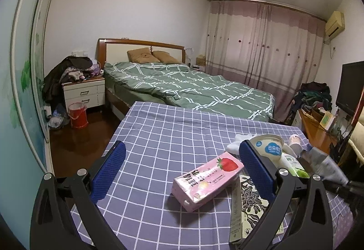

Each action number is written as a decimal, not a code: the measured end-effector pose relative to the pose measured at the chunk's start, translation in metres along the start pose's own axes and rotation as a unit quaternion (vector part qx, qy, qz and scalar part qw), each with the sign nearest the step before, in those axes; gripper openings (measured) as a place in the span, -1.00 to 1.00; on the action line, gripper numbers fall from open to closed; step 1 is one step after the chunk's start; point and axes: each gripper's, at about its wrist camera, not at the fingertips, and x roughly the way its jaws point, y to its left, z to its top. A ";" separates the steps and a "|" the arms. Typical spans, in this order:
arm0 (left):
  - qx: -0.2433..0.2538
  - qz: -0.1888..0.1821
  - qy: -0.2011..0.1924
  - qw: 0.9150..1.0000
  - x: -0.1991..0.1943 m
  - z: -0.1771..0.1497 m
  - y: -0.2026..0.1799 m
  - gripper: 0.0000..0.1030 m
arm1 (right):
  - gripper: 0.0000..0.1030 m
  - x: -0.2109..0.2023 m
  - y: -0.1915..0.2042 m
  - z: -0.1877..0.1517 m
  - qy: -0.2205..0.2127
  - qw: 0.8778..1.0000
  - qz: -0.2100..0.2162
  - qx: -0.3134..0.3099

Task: Collect trash
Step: 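Carry the white tube over the bin and open the right tool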

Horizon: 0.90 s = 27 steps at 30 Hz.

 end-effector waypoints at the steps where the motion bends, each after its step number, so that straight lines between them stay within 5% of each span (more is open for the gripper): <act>1: 0.003 0.000 -0.001 1.000 -0.001 0.000 -0.001 0.90 | -0.90 -0.004 -0.010 -0.001 -0.006 1.000 -0.010 0.007; 7: 0.025 -0.004 -0.012 1.000 -0.006 -0.001 -0.011 0.90 | -0.90 -0.028 -0.091 0.005 -0.037 0.991 -0.106 0.074; 14: 0.030 -0.011 -0.007 0.999 -0.004 -0.002 -0.014 0.91 | -0.89 -0.035 -0.184 -0.002 -0.030 0.965 -0.221 0.136; 22: 0.034 -0.011 -0.002 0.999 -0.001 -0.002 -0.017 0.91 | -0.75 -0.015 -0.231 -0.011 0.006 0.949 -0.264 0.174; 27: 0.037 -0.015 0.000 0.999 0.000 -0.001 -0.018 0.91 | -0.28 -0.020 -0.215 -0.001 -0.019 0.951 -0.261 0.164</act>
